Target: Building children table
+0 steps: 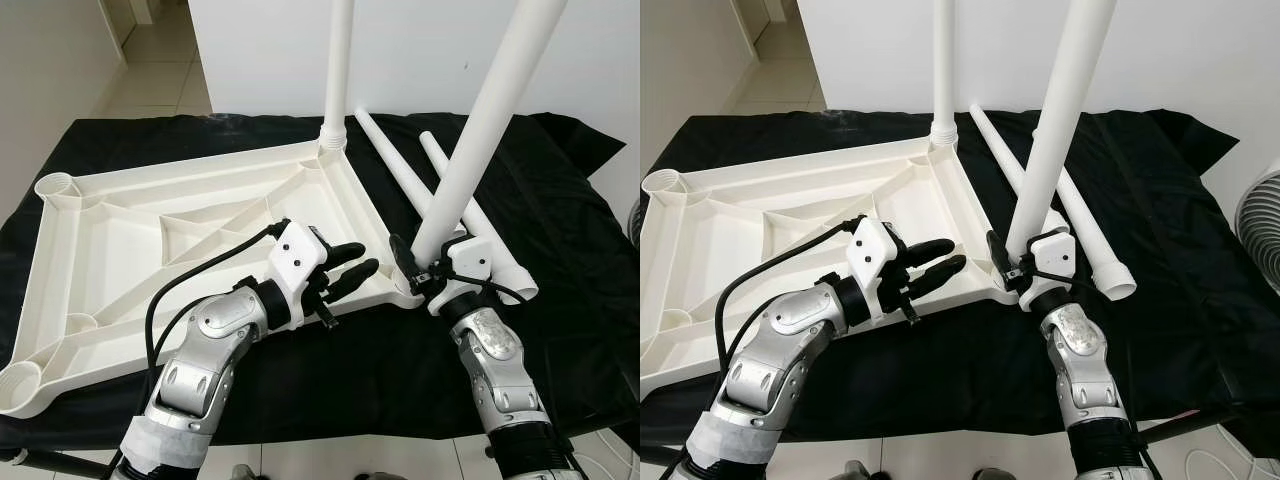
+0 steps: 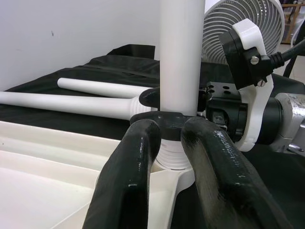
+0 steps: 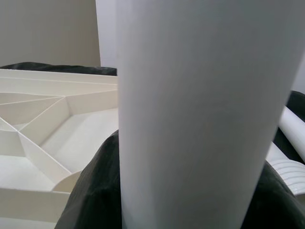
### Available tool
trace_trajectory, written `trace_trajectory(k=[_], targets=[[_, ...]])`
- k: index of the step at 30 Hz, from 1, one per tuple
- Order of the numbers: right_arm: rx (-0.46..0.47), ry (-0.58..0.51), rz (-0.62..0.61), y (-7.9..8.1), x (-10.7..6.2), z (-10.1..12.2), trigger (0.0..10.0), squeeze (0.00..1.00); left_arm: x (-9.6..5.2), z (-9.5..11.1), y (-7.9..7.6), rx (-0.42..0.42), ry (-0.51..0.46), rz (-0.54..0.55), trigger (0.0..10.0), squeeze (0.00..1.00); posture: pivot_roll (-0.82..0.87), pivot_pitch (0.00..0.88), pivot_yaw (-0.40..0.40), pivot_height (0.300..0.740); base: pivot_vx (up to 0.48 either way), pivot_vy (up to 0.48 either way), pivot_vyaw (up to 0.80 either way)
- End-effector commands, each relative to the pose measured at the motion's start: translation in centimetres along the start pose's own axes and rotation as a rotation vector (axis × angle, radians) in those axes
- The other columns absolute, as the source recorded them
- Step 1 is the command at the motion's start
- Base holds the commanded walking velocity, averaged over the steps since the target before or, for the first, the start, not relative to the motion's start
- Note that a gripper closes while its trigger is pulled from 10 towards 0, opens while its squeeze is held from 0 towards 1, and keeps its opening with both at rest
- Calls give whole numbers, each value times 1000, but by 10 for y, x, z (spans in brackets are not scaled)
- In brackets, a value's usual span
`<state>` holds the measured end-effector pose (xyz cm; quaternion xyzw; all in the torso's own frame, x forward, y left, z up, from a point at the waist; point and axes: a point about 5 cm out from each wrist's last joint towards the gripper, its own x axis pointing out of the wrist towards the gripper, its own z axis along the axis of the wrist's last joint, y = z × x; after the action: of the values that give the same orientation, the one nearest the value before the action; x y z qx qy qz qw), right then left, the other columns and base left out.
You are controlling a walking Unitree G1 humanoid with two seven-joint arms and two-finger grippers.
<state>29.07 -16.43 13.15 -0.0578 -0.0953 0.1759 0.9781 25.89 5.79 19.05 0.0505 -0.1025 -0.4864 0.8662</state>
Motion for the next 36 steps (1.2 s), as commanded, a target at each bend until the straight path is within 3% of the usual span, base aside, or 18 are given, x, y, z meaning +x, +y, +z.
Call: trace_trajectory(k=[1, 8, 15, 23, 36], targets=[[30, 327, -10, 1, -36, -62, 10000, 0, -2, 4, 3, 5, -9, 54, 10000, 0, -104, 105, 69, 740, 0, 0, 0], [-3, 334, 0, 2, -36, -62, 10000, 0, -3, 4, 3, 5, -7, 52, 10000, 0, -103, 106, 73, 740, 0, 0, 0], [4, 288, -71, 4, -23, -51, 10000, 0, -3, 4, 2, 5, -4, 47, 10000, 0, -99, 109, 71, 740, 0, 0, 0], [82, 242, -308, 6, -14, -42, 10000, 0, -3, 4, 0, 1, -5, 45, 10000, 0, -98, 107, 66, 740, 0, 0, 0], [114, 216, -443, 10, -2, -32, 10000, 0, 0, 4, -2, -2, -11, 37, 10000, 0, -101, 91, 51, 740, 0, 0, 0]])
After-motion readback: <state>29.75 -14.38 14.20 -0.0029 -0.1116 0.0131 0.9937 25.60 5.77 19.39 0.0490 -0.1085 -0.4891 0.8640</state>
